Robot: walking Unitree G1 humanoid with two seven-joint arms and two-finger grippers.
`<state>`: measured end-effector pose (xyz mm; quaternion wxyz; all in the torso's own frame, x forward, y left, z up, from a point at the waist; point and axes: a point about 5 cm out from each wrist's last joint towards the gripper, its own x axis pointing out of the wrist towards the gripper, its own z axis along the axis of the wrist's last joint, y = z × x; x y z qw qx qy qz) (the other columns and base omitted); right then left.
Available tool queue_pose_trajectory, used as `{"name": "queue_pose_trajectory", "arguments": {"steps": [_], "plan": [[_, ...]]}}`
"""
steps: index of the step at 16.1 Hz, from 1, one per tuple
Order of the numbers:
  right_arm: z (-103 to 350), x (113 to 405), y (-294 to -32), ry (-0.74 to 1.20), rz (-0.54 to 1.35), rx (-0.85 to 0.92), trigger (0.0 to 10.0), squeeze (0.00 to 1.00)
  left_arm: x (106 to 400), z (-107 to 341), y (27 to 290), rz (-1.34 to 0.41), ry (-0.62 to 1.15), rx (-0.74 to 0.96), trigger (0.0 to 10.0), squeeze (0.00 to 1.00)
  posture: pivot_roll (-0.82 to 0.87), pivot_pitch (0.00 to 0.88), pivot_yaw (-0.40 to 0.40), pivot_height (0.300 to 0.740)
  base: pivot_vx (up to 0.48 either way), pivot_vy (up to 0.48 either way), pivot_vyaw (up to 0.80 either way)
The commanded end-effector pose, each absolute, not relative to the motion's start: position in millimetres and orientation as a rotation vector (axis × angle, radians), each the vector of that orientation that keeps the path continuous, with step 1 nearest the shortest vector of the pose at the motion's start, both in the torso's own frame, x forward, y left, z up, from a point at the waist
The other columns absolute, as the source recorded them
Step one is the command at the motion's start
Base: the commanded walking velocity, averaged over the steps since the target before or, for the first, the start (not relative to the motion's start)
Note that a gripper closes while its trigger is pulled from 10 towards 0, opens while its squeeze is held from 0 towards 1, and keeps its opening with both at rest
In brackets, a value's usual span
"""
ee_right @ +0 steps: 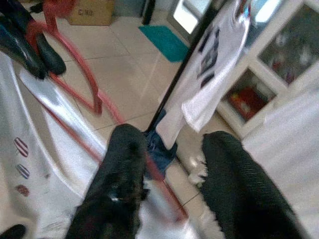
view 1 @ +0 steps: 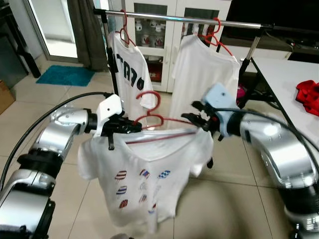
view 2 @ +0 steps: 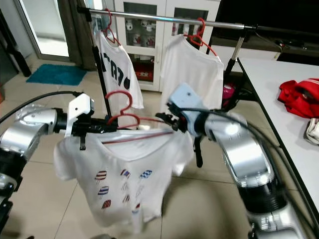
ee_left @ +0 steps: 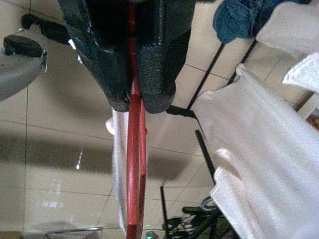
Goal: Hang hanger
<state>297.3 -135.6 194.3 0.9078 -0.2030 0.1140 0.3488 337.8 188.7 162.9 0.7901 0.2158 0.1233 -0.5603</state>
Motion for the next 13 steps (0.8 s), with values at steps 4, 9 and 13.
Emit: {"name": "queue_pose_trajectory", "arguments": {"steps": [4,9,13], "plan": [[153.2,285.0,-145.4,0.402,0.523,-0.322,10.0,0.00,340.6,172.8,188.2,-1.142,0.204,0.444,0.0,0.00,-0.16,0.000,0.006,0.740,0.000,0.000,0.00],[132.8,293.2,-130.8,0.428,0.380,-0.113,10.0,0.00,334.6,176.1,185.6,-1.156,0.185,0.424,0.0,0.00,-0.15,0.000,0.004,0.740,0.000,0.000,0.00],[121.2,303.7,-142.3,0.458,0.209,-0.156,10.0,0.00,330.4,177.9,186.7,-1.151,0.182,0.418,0.0,0.00,-0.14,0.000,-0.005,0.740,0.000,0.000,0.00]]}}
